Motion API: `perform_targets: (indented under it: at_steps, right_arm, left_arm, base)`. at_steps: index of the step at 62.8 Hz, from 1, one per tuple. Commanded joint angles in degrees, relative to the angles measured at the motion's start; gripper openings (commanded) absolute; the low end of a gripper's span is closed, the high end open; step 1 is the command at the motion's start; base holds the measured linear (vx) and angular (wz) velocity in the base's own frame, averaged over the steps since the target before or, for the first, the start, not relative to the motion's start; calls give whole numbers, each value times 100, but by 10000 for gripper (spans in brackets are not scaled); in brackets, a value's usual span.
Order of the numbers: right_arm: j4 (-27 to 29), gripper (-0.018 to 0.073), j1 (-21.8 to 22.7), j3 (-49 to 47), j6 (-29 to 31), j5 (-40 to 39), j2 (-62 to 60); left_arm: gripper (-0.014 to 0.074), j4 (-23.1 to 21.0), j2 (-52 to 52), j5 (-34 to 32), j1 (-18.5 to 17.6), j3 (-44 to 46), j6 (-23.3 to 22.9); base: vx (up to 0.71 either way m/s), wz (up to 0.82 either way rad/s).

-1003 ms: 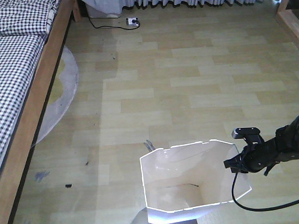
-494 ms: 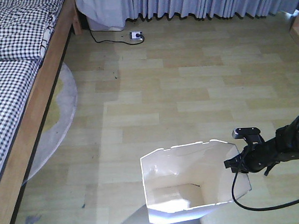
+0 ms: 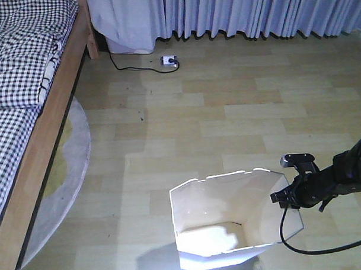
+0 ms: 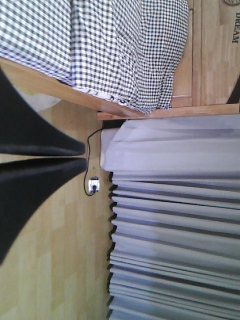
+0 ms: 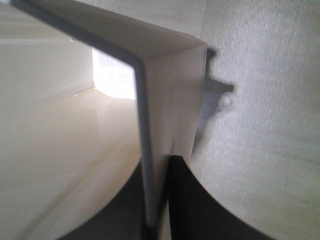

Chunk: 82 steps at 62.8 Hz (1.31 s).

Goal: Move trash bin to bedside with robot
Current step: 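Keep holding the bin with the right gripper, driving to the bedside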

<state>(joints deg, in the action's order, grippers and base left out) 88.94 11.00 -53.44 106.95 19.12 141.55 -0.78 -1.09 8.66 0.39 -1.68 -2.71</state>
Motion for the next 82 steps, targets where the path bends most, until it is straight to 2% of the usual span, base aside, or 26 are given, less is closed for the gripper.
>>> perform_targets:
  at_steps: [1, 82]
  right_arm:
    - [118, -6, 28, -52, -30, 1015, -413]
    - [118, -6, 28, -52, -30, 1015, -413]
  left_arm:
    - [-6, -17, -55, -447, -16, -158, -52]
    - [-6, -17, -55, -447, -16, -158, -52]
  base:
    - [45, 2]
    - [42, 3]
